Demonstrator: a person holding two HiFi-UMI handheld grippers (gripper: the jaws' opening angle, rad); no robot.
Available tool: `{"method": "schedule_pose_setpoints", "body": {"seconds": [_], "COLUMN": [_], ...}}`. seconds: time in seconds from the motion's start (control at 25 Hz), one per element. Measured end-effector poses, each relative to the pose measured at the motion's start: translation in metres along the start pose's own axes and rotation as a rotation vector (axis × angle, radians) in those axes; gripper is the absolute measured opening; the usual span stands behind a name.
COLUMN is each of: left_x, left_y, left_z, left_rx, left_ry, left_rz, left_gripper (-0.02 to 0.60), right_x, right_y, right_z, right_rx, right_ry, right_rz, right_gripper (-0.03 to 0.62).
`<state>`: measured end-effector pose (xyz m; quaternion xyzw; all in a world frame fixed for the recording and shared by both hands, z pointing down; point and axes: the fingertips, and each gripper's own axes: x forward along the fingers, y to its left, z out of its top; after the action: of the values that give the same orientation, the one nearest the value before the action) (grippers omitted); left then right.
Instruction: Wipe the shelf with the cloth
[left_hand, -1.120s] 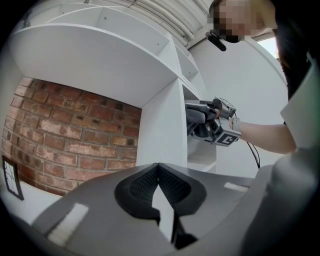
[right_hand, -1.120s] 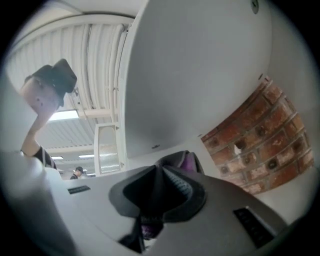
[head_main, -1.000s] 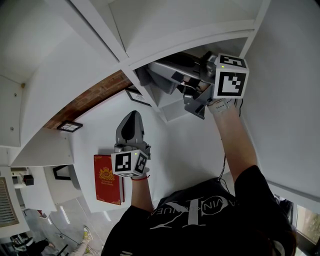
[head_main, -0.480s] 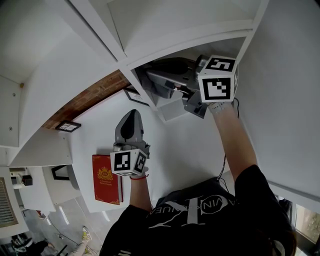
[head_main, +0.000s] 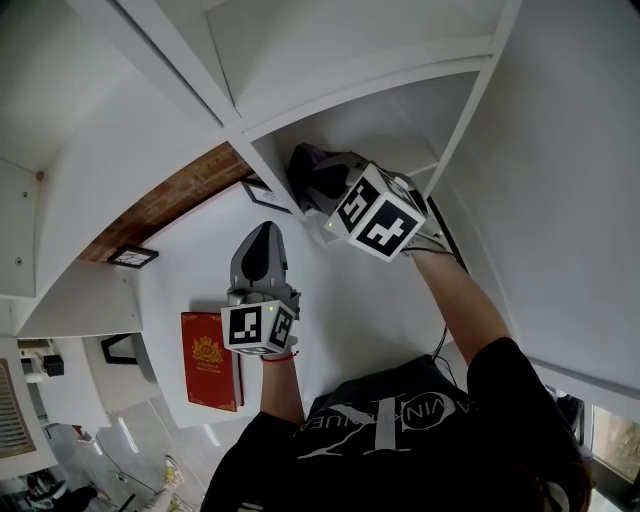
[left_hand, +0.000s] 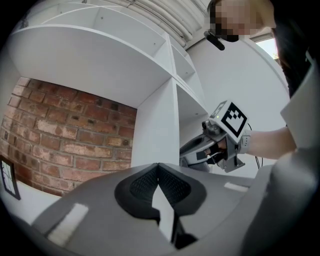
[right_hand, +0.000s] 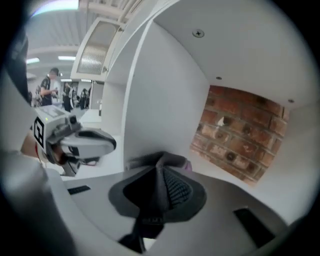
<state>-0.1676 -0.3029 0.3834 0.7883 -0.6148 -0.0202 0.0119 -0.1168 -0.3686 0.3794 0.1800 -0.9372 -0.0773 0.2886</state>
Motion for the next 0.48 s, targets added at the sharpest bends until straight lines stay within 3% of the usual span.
{"method": "schedule_pose_setpoints", "body": {"seconds": [0.24, 0.48], "left_x": [-0.007, -0.008], "left_y": [0.002, 0.000], "left_z": [0.003, 0.003], "left_rx": [-0.001, -0.009], "left_ry": [-0.008, -0.007], "left_rz": [0.013, 0.005], "left_gripper": [0.011, 0.011], "right_x": [-0.040, -0.075], "right_y": [-0.056, -0.101], "right_z": [-0.048, -0.086], "right_rx": [-0.154, -0.180], "right_ry": [0.185, 0.320], "right_rz": [-0.362, -0.546], "right_gripper": [0.054, 0.054]}}
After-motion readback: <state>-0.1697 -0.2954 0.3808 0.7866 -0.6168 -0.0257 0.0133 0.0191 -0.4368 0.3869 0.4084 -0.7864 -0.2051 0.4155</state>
